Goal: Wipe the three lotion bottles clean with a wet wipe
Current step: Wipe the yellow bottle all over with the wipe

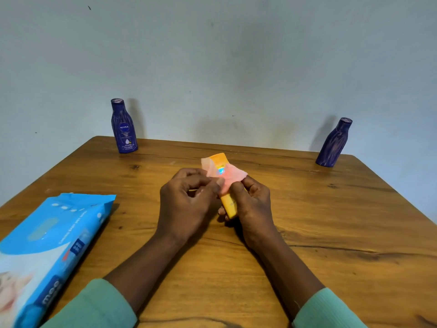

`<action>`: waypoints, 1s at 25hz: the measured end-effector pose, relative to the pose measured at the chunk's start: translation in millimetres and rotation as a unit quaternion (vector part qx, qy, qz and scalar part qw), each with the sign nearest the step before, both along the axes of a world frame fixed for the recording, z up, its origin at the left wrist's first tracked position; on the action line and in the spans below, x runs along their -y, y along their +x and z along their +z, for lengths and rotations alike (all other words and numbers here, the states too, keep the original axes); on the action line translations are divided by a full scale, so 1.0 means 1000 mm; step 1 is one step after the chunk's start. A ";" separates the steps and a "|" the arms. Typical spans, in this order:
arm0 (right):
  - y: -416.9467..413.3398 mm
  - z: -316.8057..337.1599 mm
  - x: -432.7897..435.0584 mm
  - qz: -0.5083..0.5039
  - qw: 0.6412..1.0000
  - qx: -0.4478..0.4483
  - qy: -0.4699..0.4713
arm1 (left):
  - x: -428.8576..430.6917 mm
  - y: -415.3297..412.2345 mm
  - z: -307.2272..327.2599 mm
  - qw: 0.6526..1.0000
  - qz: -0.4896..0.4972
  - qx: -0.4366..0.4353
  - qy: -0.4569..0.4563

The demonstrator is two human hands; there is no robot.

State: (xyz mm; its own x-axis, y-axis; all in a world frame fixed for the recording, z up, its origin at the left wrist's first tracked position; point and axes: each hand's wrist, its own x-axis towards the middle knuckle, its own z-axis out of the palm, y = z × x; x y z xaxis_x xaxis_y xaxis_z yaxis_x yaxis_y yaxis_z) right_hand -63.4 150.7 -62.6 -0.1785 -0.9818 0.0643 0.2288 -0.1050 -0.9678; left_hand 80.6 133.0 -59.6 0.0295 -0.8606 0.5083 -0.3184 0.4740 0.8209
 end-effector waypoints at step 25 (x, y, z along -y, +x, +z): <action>0.003 0.001 0.000 0.012 1.000 0.003 0.007 | 0.021 0.010 0.010 0.936 -0.079 -0.283 0.193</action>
State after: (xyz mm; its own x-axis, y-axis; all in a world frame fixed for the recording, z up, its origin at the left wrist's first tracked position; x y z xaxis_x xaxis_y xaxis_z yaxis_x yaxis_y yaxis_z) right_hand -60.8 150.7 -61.3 -0.1546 -0.9867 0.0501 0.2379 -0.0864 -0.9674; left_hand 90.6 111.8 -49.6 0.0564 -0.9934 0.1001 0.2695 0.1117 0.9565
